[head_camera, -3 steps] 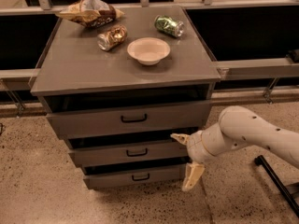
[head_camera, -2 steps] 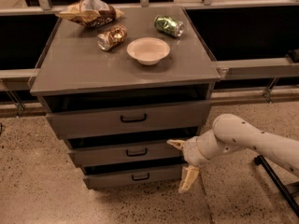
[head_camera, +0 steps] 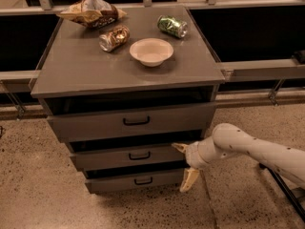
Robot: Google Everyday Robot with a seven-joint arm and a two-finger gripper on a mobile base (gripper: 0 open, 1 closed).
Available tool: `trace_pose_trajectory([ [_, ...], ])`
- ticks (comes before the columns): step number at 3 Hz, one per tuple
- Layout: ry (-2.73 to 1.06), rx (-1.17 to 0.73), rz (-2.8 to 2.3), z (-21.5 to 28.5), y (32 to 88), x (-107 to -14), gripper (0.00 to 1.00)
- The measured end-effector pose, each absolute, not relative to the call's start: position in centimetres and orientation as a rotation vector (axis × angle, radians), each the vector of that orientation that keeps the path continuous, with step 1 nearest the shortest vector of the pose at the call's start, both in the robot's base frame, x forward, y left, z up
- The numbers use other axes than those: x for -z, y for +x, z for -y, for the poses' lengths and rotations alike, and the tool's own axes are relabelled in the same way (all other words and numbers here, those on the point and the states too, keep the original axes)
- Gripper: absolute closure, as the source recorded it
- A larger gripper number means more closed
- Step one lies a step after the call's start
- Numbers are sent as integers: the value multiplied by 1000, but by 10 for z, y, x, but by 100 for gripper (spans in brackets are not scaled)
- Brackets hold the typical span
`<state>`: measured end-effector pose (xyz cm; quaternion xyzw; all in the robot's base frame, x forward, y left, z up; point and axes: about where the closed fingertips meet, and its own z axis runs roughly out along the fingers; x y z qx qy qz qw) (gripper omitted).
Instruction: Open middle drawer
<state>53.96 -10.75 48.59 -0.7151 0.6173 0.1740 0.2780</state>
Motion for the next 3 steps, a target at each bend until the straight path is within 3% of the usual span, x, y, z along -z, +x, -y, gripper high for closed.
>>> trace_pose_trajectory([
  [1, -1911, -409, -1665, 109, 562, -467, 0],
  [3, -1924, -529, -1632, 85, 605, -443, 0],
])
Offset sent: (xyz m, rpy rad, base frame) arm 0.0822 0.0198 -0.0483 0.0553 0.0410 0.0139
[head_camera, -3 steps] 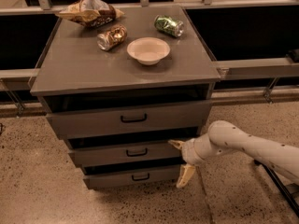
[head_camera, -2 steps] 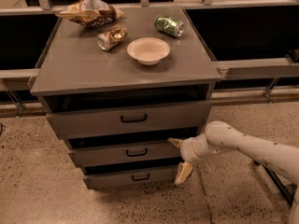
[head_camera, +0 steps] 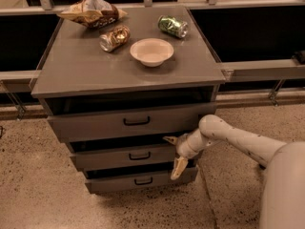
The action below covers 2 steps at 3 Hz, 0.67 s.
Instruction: Open middle drawer
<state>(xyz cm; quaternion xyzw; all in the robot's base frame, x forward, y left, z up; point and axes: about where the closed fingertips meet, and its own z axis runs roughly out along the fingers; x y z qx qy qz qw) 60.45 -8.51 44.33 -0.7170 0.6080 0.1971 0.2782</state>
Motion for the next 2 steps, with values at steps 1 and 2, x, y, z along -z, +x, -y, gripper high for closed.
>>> trace_pose_trajectory([
  [1, -1942, -552, -1577, 77, 608, -454, 26],
  [2, -1970, -561, -1528, 75, 597, -464, 33],
])
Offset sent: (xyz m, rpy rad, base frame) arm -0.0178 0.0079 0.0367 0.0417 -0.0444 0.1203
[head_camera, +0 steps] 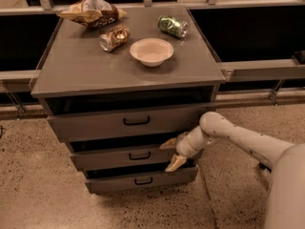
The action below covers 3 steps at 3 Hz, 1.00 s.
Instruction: Open middle drawer
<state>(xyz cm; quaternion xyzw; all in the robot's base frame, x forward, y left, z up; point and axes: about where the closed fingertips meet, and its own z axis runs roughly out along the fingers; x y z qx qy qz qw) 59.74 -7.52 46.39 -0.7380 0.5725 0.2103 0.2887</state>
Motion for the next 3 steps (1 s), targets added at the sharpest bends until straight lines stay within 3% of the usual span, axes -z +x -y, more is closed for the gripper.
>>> trace_pose_trajectory([
  [1, -2037, -597, -1512, 69, 571, -456, 28],
  [2, -2041, -602, -1515, 66, 562, -453, 5],
  [3, -2042, -603, -1515, 66, 562, -453, 0],
])
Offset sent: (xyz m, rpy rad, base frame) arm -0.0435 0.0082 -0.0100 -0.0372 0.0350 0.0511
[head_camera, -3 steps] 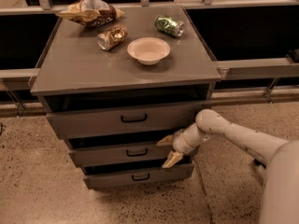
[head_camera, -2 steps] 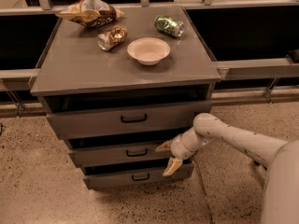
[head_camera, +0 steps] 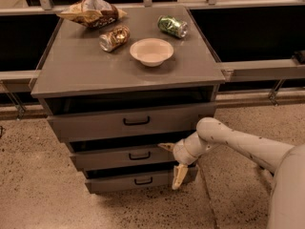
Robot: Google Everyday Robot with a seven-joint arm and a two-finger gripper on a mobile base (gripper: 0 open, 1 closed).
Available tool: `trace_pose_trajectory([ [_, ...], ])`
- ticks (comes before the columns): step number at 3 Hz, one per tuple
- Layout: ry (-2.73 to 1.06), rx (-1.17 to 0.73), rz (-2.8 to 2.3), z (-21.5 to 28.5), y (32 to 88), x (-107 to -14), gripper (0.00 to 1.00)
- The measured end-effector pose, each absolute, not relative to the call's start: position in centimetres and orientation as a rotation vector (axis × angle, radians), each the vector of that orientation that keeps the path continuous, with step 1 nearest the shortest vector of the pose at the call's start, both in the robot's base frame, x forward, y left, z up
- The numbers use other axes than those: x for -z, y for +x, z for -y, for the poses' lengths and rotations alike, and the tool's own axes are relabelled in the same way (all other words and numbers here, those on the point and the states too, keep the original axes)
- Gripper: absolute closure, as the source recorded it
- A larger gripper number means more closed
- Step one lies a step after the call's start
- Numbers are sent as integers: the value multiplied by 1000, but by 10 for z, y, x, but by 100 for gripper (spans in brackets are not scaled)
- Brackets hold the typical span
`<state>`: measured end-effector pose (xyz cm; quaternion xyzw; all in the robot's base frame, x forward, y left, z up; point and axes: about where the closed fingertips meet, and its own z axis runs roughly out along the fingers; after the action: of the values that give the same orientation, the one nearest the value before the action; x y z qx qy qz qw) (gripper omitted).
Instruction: Open middle drawer
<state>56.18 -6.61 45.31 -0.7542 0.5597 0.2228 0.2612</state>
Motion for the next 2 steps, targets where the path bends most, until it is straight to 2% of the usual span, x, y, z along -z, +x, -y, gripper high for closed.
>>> trace_pose_trajectory([
  [2, -2041, -549, -1513, 69, 572, -454, 0],
])
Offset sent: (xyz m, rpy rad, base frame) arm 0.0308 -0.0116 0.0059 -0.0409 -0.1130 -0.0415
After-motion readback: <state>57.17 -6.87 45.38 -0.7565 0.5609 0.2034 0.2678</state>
